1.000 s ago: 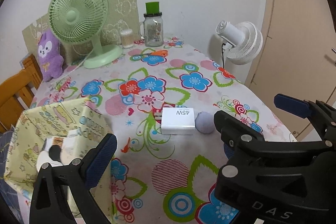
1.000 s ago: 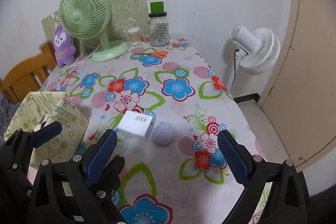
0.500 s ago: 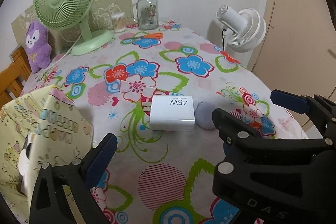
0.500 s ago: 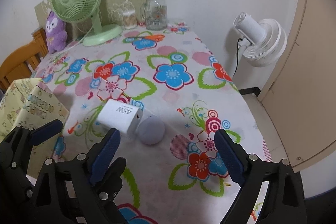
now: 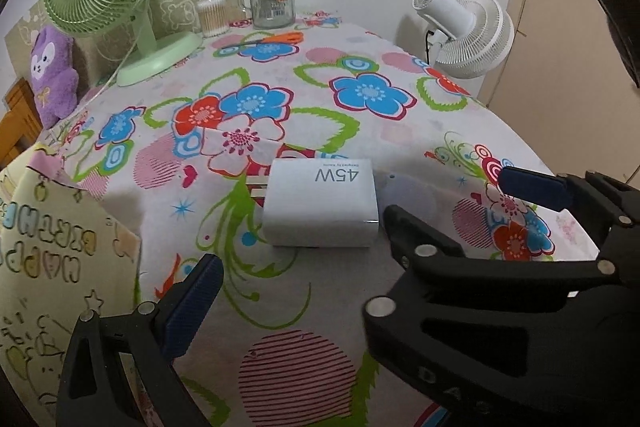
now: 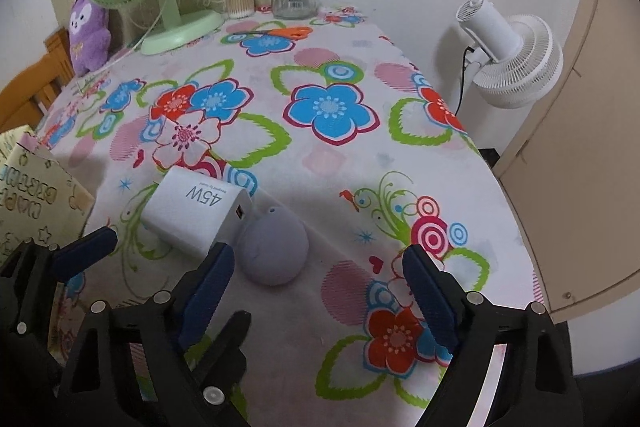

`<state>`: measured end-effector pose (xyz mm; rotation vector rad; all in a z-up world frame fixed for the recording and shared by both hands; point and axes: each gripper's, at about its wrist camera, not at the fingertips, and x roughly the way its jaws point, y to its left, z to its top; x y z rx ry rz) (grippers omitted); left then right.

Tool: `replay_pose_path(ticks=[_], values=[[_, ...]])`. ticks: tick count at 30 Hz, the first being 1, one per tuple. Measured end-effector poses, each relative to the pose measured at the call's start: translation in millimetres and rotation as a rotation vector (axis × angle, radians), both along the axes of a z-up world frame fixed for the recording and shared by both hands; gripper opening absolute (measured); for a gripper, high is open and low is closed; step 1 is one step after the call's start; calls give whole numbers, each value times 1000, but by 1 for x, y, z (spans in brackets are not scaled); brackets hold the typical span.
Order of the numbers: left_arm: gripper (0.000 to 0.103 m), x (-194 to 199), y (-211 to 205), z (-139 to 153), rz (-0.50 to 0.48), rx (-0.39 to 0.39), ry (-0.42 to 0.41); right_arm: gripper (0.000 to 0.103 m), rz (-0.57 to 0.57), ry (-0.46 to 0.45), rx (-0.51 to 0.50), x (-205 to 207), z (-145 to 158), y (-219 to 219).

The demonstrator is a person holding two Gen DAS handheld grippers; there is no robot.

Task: Organize rigid objects
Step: 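Close the left gripper on the large white charger while the right closes on the lavender puck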

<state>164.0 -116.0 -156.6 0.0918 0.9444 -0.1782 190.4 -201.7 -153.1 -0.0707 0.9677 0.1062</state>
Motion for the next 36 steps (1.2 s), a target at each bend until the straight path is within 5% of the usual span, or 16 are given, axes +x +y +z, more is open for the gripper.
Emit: replay_pose_path(ticks=[6, 12, 32, 36], values=[[102, 5, 2, -7, 10, -14, 30, 75, 25, 27, 12, 7, -8, 4], [102, 8, 0, -9, 1, -5, 29, 44, 58, 19, 16, 10, -10, 6], [102, 35, -18, -10, 2, 1, 9, 44, -17, -14, 32, 20, -1, -22], [90, 35, -18, -8, 4, -5, -3, 44, -24, -13, 45, 22, -1, -23]])
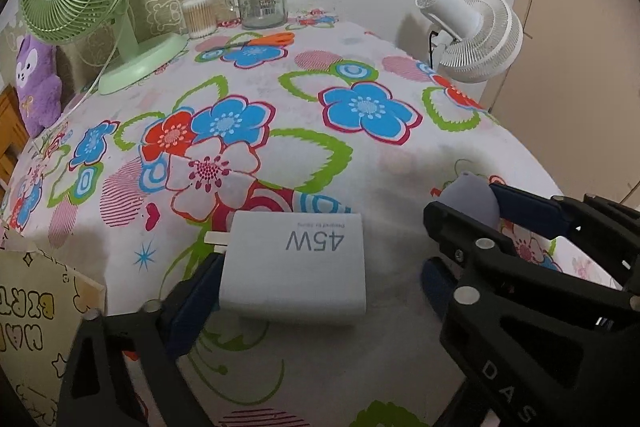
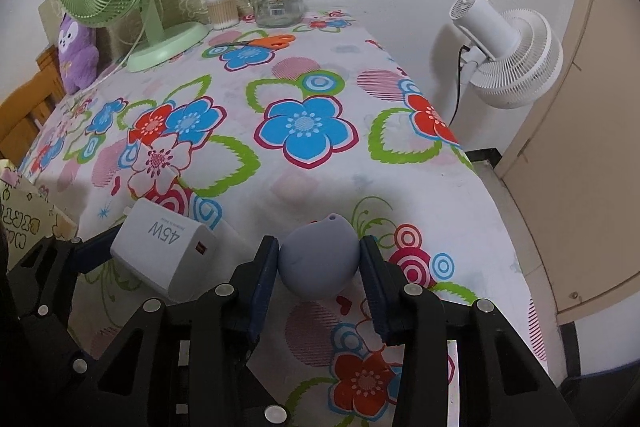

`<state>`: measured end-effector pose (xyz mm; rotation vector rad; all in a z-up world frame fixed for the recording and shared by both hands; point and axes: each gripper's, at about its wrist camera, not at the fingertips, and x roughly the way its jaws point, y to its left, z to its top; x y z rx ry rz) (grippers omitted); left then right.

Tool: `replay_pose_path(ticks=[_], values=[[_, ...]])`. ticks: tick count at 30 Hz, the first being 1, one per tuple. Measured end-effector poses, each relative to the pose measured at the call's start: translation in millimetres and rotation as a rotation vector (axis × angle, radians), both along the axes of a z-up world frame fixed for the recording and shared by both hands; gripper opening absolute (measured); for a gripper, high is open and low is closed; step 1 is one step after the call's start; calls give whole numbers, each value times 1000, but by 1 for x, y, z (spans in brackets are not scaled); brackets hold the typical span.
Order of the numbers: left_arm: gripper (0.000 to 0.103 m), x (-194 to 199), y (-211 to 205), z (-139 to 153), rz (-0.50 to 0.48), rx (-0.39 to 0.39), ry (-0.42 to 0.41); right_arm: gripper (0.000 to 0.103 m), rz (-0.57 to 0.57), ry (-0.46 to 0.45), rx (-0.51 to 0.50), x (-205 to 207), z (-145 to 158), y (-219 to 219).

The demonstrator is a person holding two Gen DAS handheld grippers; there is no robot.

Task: Organize rigid objects
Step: 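Close the left gripper on the large white charger while the right closes on the lavender puck, then lift the large white charger with the left while the right lifts the puck toward the box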

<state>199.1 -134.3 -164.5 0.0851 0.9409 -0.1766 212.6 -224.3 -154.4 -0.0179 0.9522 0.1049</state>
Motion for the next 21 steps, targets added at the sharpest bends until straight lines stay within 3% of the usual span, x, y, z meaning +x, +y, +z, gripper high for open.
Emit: replay_pose_path(ticks=[2, 5, 21], values=[[81, -1, 0, 2, -3, -3, -6, 44, -2, -2, 7, 0, 1, 0], [57, -3, 1, 5, 1, -16, -16, 44, -4, -10, 19, -1, 3, 0], [57, -25, 2, 10, 2, 0, 5, 44, -21, -5, 29, -27, 9, 2]])
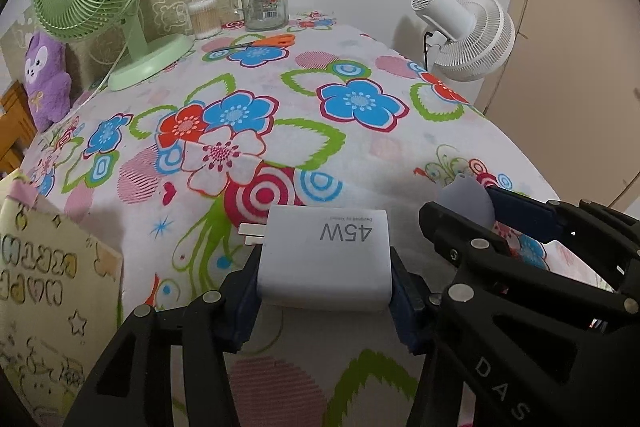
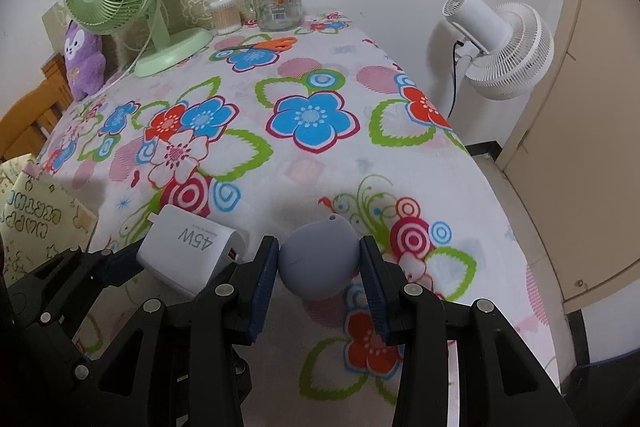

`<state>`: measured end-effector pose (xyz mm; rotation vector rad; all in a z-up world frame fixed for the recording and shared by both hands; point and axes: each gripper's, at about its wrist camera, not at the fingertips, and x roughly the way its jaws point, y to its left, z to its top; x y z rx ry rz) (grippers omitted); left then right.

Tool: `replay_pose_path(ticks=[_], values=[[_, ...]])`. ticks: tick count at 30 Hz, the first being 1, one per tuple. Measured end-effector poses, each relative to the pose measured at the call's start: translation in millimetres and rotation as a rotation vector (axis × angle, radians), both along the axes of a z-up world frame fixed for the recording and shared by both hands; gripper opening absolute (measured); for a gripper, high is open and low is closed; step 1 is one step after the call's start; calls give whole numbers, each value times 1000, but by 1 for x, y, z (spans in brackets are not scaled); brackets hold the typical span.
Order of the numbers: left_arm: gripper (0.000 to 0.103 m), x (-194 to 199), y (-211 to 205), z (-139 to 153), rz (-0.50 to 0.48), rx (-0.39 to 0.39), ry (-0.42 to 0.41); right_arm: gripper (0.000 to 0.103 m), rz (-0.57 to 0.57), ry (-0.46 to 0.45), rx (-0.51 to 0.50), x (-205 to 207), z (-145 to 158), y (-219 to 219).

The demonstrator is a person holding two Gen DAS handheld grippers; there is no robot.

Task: Organize rigid objects
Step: 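Lift the large white charger with the left while the right lifts the puck toward the box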

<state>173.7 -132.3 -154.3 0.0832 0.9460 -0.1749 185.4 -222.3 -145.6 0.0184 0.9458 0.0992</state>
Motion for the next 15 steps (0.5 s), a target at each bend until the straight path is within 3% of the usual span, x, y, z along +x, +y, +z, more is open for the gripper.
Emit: replay_pose_path(ticks=[15], values=[[57, -33, 8, 18, 9, 4, -36, 44, 4, -34, 11, -35, 17, 9]])
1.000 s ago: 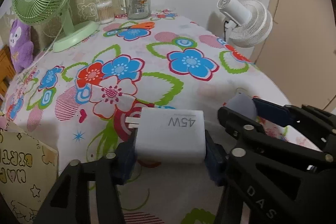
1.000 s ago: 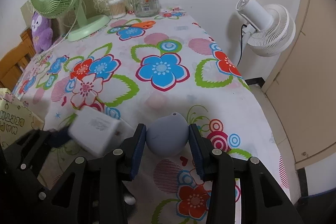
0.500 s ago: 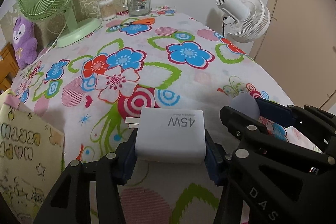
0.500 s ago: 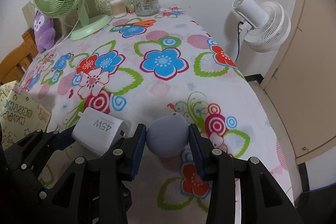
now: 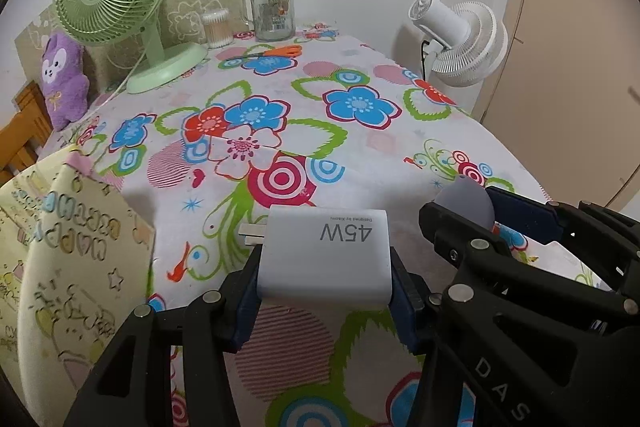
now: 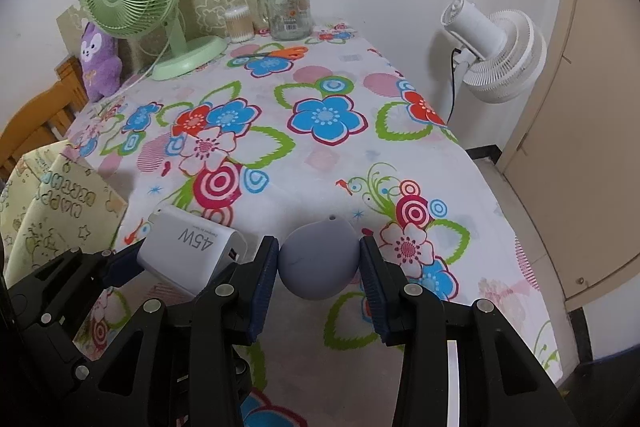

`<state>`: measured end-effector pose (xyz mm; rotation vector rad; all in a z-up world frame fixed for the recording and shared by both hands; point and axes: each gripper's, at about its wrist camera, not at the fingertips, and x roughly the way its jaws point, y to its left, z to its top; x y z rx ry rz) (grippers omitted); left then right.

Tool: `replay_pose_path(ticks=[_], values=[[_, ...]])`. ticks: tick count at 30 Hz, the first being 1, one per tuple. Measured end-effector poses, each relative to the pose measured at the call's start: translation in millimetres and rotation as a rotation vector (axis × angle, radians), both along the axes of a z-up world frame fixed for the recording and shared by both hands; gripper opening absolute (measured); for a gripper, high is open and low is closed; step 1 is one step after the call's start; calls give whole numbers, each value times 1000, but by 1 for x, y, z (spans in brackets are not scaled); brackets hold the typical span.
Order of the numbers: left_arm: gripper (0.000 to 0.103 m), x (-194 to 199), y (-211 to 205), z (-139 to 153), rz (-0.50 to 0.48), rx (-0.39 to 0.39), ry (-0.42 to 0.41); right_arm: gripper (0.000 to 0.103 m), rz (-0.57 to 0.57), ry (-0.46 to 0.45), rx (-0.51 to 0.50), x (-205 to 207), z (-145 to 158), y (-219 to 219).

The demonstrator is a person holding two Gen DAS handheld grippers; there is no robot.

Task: Organize rigid objects
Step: 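Lift the large white charger with the left while the right lifts the puck toward the box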

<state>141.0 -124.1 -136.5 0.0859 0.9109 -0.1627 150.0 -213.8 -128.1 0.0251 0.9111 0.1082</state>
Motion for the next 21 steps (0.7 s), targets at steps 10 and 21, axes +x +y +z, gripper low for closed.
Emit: replay_pose_path(ticks=[10, 21], values=[[57, -21, 8, 16, 8, -6, -32, 44, 7, -36, 3, -21, 17, 6], [57, -43, 15, 32, 14, -8, -66, 44, 15, -73, 1, -43, 34, 14]])
